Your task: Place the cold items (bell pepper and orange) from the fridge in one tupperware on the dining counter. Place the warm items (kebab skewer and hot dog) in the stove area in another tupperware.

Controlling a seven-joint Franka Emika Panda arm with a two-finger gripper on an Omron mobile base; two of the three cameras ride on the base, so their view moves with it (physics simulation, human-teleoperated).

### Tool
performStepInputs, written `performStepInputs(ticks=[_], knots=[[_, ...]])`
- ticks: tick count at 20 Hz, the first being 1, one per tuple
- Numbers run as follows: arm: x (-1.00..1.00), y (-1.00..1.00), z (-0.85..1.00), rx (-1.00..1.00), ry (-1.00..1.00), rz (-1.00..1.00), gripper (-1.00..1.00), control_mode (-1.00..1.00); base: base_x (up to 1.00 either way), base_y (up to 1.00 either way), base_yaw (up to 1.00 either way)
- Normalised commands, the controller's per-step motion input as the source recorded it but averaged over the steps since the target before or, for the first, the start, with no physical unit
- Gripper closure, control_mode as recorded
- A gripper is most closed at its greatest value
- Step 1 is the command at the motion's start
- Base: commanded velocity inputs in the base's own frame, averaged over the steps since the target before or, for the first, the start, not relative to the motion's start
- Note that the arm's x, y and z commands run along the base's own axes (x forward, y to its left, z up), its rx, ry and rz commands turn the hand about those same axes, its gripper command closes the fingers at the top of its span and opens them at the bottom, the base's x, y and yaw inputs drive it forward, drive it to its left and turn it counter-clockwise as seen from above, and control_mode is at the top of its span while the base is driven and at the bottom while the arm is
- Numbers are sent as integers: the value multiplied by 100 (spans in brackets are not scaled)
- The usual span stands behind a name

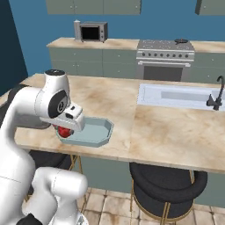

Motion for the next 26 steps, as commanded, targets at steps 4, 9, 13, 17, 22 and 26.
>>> performStepInputs(ticks=[4,9,13,17,22,26], knots=[[100,-14,-69,-4,19,3,100,-100,0,0,0],[100,-11,-62,0,2,2,100,-100,0,0,0],[100,0,-59,-4,0,0,100,-100,0,0,0],[100,0,-61,-11,0,0,100,-100,0,0,0],[100,0,-60,-13,0,-2,100,-100,0,0,0],[99,-1,-52,-3,0,-5,100,-100,0,0,0]])
